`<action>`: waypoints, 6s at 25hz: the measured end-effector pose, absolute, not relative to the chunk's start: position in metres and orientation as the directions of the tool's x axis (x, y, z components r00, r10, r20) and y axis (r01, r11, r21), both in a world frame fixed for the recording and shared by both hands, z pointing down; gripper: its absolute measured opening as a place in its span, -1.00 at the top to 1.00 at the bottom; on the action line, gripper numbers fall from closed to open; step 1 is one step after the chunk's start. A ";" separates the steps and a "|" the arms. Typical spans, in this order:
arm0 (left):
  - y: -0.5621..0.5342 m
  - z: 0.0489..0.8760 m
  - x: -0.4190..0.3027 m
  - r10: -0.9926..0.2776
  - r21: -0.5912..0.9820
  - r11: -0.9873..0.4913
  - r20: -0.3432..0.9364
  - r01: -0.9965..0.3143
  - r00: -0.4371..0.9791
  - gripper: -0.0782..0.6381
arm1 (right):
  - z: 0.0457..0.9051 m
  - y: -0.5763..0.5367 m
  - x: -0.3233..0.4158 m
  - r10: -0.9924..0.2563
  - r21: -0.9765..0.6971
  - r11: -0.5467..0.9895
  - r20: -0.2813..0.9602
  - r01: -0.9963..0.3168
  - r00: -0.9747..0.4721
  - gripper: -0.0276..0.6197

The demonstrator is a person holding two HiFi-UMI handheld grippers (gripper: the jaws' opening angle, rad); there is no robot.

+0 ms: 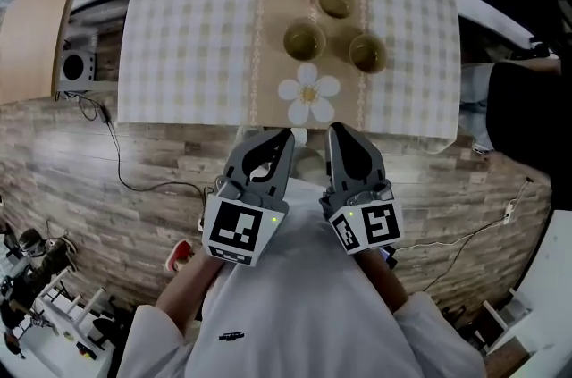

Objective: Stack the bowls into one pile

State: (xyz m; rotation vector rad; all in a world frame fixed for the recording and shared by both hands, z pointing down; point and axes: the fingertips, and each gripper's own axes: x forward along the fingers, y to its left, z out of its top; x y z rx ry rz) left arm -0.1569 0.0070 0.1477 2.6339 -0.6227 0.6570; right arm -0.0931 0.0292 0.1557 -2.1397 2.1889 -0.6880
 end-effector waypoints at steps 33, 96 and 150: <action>-0.036 0.314 -0.138 -0.244 0.341 -0.789 0.588 -0.511 0.771 0.73 | 0.334 -0.005 -0.057 -0.820 -0.283 -0.285 0.567 -0.916 0.080 0.80; -0.030 0.379 -0.088 -0.238 0.327 -0.779 0.634 -0.534 0.736 0.73 | 0.389 0.003 0.019 -0.792 -0.319 -0.446 0.576 -0.836 0.202 0.80; 0.035 0.375 -0.016 -0.249 0.314 -0.801 0.598 -0.509 0.761 0.73 | 0.405 0.074 0.121 -0.733 -0.168 -0.551 0.567 -0.818 0.377 0.79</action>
